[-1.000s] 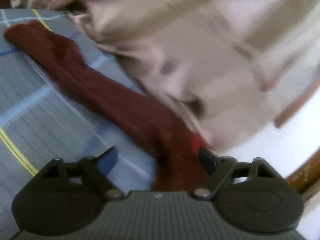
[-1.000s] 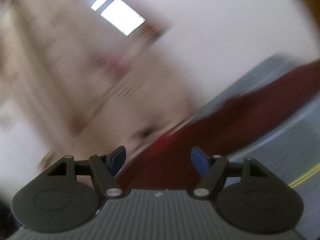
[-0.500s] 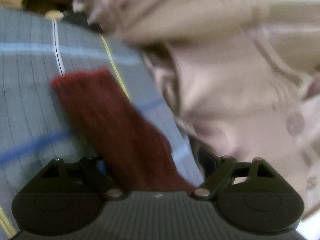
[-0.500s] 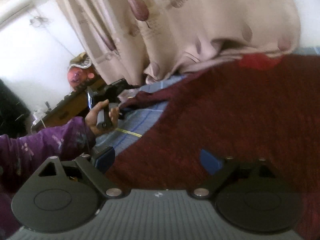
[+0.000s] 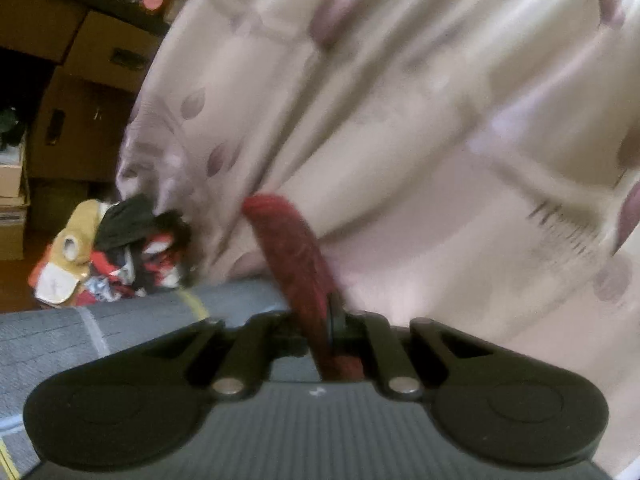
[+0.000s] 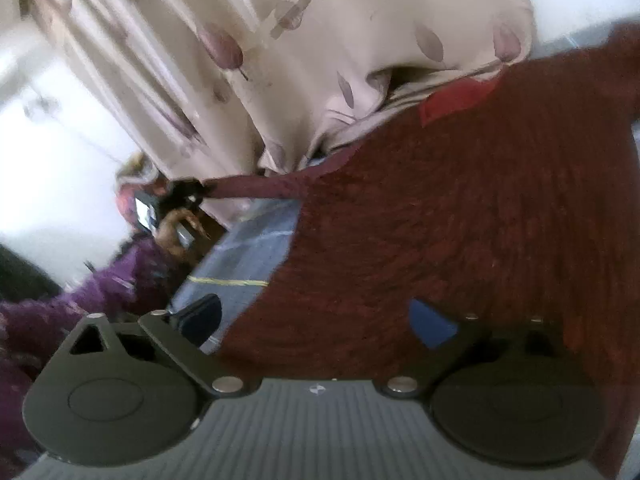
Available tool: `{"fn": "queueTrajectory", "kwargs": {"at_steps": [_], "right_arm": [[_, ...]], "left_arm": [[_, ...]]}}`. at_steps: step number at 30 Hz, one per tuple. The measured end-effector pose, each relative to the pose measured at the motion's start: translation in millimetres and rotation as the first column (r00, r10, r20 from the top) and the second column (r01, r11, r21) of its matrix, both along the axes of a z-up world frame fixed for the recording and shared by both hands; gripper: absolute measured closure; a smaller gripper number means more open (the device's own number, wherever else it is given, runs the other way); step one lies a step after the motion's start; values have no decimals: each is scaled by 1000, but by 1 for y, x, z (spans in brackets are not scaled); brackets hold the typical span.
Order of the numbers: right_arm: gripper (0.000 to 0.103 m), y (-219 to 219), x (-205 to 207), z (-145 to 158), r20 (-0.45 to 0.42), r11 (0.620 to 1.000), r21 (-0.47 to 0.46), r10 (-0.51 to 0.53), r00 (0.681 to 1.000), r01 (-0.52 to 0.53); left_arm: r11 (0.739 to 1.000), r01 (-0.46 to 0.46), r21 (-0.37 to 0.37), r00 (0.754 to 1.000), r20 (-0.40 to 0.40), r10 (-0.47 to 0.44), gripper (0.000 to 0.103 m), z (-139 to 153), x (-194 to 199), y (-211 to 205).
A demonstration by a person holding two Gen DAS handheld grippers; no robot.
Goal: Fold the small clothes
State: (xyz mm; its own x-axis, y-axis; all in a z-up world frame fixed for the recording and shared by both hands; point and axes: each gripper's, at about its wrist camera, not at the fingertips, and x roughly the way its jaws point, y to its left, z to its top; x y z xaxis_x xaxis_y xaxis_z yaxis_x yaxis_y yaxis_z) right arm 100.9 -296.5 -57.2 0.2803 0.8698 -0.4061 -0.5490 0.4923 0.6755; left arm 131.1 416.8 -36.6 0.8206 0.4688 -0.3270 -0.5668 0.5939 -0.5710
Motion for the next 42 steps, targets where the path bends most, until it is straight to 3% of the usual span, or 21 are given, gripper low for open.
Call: {"fn": "queueTrajectory", "kwargs": {"at_steps": [4,6,8,10,12,14,16,17,20,22,24,25,26,27,28,29,32,35,38,40,42], "right_arm": [[1,-24,-11,3,-51,998,55,-31,998,34],[1,-40,-17,7,-68,995,61,-72,995,77],[1,-57,-22,14,-75,990,52,-126,989,130],[1,-75,-31,23,-54,986,32,-164,985,165],[1,-90,-44,31,-13,985,-13,-174,985,174],[1,-100,-59,33,38,979,-99,-173,984,176],[1,-106,-72,29,59,971,-167,-165,984,173],[1,-108,-80,27,73,964,-206,-157,985,169],[1,-104,-101,21,131,946,-296,-99,987,134],[1,-101,-113,18,160,943,-315,-62,985,111],[1,-96,-118,15,192,935,-339,-41,980,105],[2,-93,-120,12,200,930,-353,-31,979,102],[4,-90,-121,10,210,925,-367,-20,977,98],[8,-87,-123,8,222,921,-377,-9,975,95],[11,-84,-124,6,237,920,-382,5,971,88],[19,-80,-125,4,257,913,-398,15,966,92],[91,-75,-120,0,299,868,-462,-43,953,184],[91,-86,-123,17,341,877,-398,-132,931,270],[91,-102,-138,48,391,890,-306,-207,897,338],[93,-113,-148,69,405,899,-255,-235,883,356],[97,-122,-152,74,411,892,-278,-225,884,356]], "left_arm": [[998,51,-37,998,-18,-52,90,-34,-9,0],[996,58,-70,998,26,-56,75,-41,-28,-7],[993,56,-107,998,25,-54,31,-39,-51,-17],[989,108,-102,994,42,-104,26,-34,-77,-35],[964,258,-69,966,13,-257,26,-25,-98,-61],[895,441,-66,895,-42,-444,26,-18,-118,-94],[789,602,-120,791,-49,-610,26,-18,-140,-135],[726,670,-156,725,-75,-685,26,-20,-148,-161],[641,742,-194,615,-181,-767,26,-31,-169,-226],[571,790,-225,546,-166,-821,26,-41,-177,-257],[518,813,-265,493,-160,-855,28,-52,-182,-281],[502,824,-264,471,-173,-865,41,-56,-184,-293],[490,834,-252,451,-201,-870,71,-60,-187,-304],[476,844,-246,425,-234,-874,84,-63,-189,-315],[472,847,-246,417,-244,-875,89,-65,-189,-320],[480,846,-232,427,-246,-870,89,-64,-193,-323],[522,827,-207,489,-191,-851,91,-48,-210,-320],[564,806,-179,550,-125,-826,95,-19,-240,-316],[551,815,-179,542,-102,-834,95,-3,-268,-324],[569,796,-208,554,-131,-822,95,-10,-280,-325],[577,794,-191,561,-135,-817,94,-20,-291,-326]]}}
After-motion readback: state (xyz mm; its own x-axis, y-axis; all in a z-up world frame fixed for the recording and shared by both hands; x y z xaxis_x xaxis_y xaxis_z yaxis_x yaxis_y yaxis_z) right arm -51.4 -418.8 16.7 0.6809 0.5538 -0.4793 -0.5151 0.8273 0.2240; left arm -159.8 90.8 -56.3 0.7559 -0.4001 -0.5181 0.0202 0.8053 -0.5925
